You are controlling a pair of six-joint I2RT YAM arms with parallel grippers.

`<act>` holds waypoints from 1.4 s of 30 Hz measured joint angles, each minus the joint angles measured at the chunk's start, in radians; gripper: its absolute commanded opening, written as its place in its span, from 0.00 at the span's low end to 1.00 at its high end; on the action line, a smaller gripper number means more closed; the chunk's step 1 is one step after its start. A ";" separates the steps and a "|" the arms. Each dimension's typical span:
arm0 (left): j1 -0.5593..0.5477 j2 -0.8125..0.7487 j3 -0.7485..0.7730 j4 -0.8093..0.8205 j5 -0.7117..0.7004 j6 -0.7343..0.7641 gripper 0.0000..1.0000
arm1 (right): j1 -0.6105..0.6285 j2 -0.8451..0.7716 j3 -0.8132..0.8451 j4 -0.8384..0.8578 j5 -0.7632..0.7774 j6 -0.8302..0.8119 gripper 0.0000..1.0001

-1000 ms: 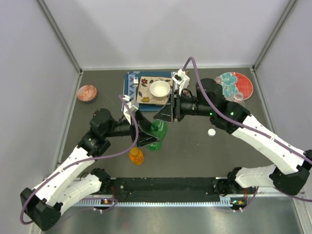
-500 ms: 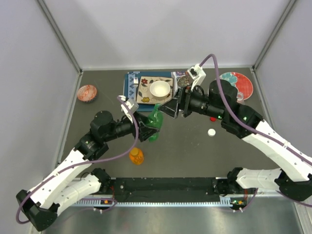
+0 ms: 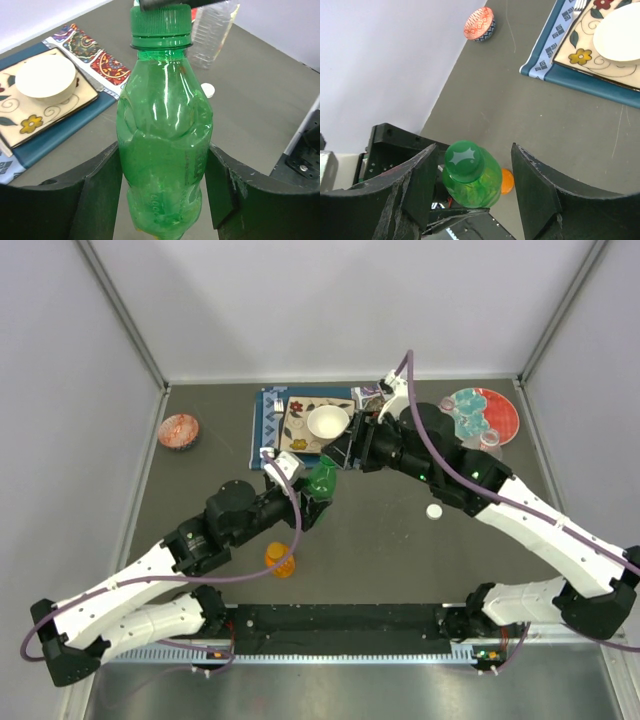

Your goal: Unscrew the bottle caps

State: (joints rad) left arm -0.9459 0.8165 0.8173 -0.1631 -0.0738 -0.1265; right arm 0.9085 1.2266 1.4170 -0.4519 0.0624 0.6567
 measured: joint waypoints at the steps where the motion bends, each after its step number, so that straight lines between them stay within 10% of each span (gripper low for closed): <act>1: -0.004 0.000 0.000 -0.003 -0.015 0.003 0.31 | 0.001 0.008 0.000 -0.005 0.006 0.002 0.57; 19: -0.020 0.013 0.000 -0.018 -0.078 0.023 0.31 | 0.027 0.044 0.005 -0.009 0.032 0.002 0.38; 22: -0.021 0.013 0.000 -0.020 -0.078 0.023 0.31 | 0.028 0.047 0.005 -0.007 0.030 0.002 0.00; 42: 0.005 -0.066 0.022 -0.052 0.234 0.015 0.31 | 0.024 -0.089 -0.052 0.020 -0.234 -0.230 0.00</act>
State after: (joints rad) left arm -0.9413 0.7509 0.8391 -0.2150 0.1604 -0.1112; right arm 0.9325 1.1378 1.3651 -0.4320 -0.1715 0.4271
